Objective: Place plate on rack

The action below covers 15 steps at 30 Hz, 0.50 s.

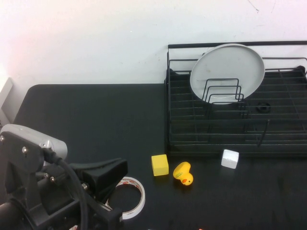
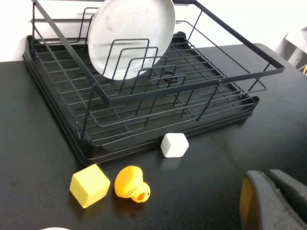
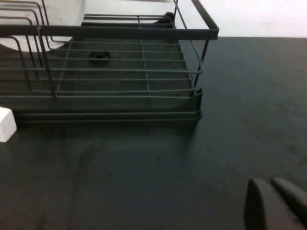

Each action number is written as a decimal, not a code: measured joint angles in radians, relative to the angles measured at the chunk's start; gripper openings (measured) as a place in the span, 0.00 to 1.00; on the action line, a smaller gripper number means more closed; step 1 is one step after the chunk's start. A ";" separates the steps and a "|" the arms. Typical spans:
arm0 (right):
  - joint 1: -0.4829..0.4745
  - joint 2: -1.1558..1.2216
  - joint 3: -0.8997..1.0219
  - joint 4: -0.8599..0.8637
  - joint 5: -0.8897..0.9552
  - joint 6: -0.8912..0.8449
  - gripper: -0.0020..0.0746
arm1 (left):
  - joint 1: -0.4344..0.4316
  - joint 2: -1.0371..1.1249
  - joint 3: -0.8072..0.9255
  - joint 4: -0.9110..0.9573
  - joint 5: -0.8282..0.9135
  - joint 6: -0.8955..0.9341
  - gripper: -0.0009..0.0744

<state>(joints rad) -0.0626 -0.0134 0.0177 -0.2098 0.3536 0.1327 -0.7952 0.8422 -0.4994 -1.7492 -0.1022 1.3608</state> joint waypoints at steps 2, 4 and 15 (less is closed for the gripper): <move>0.000 0.000 0.000 0.000 0.000 0.000 0.03 | 0.000 0.000 0.000 0.000 0.000 0.000 0.01; 0.000 0.000 0.000 0.000 0.000 0.000 0.03 | 0.000 0.000 0.000 0.000 0.000 0.000 0.01; 0.000 0.000 0.000 0.000 0.000 0.000 0.03 | 0.000 0.000 0.016 0.000 0.000 0.000 0.01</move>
<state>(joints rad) -0.0626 -0.0134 0.0177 -0.2098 0.3536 0.1327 -0.7952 0.8422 -0.4838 -1.7492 -0.1022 1.3608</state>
